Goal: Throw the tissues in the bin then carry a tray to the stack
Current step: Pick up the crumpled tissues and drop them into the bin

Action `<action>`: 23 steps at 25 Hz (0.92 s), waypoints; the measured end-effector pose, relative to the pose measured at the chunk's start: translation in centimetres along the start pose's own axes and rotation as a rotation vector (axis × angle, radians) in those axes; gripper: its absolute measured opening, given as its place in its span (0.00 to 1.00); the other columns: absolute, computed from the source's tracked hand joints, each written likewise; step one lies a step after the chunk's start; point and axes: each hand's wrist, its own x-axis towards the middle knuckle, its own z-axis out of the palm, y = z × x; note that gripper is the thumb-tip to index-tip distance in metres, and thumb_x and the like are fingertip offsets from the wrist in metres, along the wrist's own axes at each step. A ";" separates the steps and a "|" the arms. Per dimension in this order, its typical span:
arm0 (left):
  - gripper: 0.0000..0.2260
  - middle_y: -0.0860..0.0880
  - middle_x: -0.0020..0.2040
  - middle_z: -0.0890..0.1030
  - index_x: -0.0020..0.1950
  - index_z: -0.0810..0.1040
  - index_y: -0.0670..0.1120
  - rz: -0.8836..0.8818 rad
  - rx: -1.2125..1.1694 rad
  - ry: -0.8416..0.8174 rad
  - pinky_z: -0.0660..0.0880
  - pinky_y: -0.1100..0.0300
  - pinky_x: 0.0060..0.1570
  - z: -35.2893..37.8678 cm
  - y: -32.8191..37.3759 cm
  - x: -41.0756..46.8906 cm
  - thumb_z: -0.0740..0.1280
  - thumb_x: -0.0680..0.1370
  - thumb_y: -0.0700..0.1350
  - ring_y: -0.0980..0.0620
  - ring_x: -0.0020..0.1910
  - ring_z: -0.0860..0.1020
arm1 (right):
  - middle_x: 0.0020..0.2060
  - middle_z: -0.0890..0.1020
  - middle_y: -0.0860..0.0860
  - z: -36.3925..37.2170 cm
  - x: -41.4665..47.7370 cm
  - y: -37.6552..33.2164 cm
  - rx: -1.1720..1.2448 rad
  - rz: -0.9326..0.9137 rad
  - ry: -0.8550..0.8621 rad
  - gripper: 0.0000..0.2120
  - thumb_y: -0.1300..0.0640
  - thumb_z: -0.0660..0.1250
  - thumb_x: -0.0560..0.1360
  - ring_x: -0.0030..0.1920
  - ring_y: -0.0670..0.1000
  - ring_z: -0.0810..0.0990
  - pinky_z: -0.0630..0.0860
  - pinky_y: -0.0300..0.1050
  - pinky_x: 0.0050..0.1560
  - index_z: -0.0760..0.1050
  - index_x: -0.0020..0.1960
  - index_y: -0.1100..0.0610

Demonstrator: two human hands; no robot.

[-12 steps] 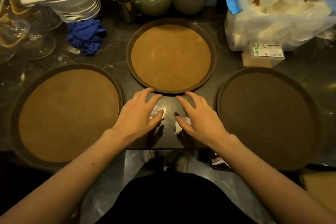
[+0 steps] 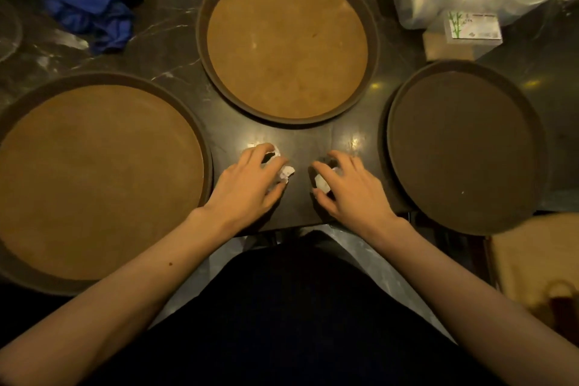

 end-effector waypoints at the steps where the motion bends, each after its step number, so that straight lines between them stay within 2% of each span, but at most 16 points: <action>1: 0.17 0.45 0.67 0.70 0.65 0.72 0.49 -0.004 -0.012 -0.007 0.77 0.50 0.44 0.1 0.0 0.0 0.65 0.77 0.51 0.43 0.65 0.70 | 0.64 0.74 0.58 0.1 0.0 -0.1 0.007 0.003 0.000 0.21 0.47 0.68 0.74 0.60 0.61 0.75 0.78 0.51 0.41 0.73 0.65 0.52; 5: 0.15 0.44 0.65 0.71 0.63 0.74 0.48 -0.023 -0.013 -0.047 0.75 0.51 0.40 0.8 0.5 0.2 0.67 0.77 0.47 0.43 0.62 0.71 | 0.62 0.75 0.56 0.4 0.4 0.4 0.032 -0.066 -0.046 0.15 0.49 0.67 0.75 0.59 0.59 0.74 0.78 0.50 0.39 0.76 0.61 0.52; 9: 0.15 0.45 0.63 0.71 0.63 0.74 0.48 -0.097 -0.035 -0.028 0.70 0.55 0.37 1.5 1.7 0.3 0.67 0.76 0.44 0.45 0.58 0.71 | 0.57 0.77 0.55 0.1 1.0 1.9 0.056 -0.173 -0.074 0.11 0.52 0.65 0.77 0.56 0.59 0.74 0.78 0.51 0.38 0.79 0.56 0.55; 13: 0.16 0.47 0.59 0.72 0.64 0.74 0.48 -0.156 -0.121 -0.009 0.76 0.52 0.43 2.4 2.7 0.1 0.68 0.76 0.43 0.46 0.55 0.74 | 0.56 0.77 0.54 0.0 1.2 3.2 0.110 -0.257 -0.091 0.12 0.51 0.60 0.79 0.56 0.56 0.73 0.79 0.54 0.39 0.78 0.57 0.55; 18: 0.17 0.46 0.60 0.75 0.65 0.75 0.46 -0.235 -0.213 0.047 0.76 0.51 0.51 2.4 3.8 -0.3 0.68 0.77 0.45 0.45 0.55 0.77 | 0.55 0.77 0.57 -0.4 0.9 3.1 0.193 -0.274 -0.011 0.12 0.53 0.61 0.78 0.54 0.58 0.75 0.78 0.54 0.35 0.77 0.58 0.56; 23: 0.17 0.46 0.61 0.74 0.65 0.75 0.46 -0.224 -0.248 0.086 0.77 0.51 0.49 2.0 4.0 -1.3 0.67 0.77 0.48 0.45 0.54 0.78 | 0.55 0.78 0.56 0.1 0.3 2.8 0.275 -0.218 0.059 0.10 0.54 0.67 0.77 0.54 0.57 0.76 0.79 0.57 0.38 0.79 0.55 0.57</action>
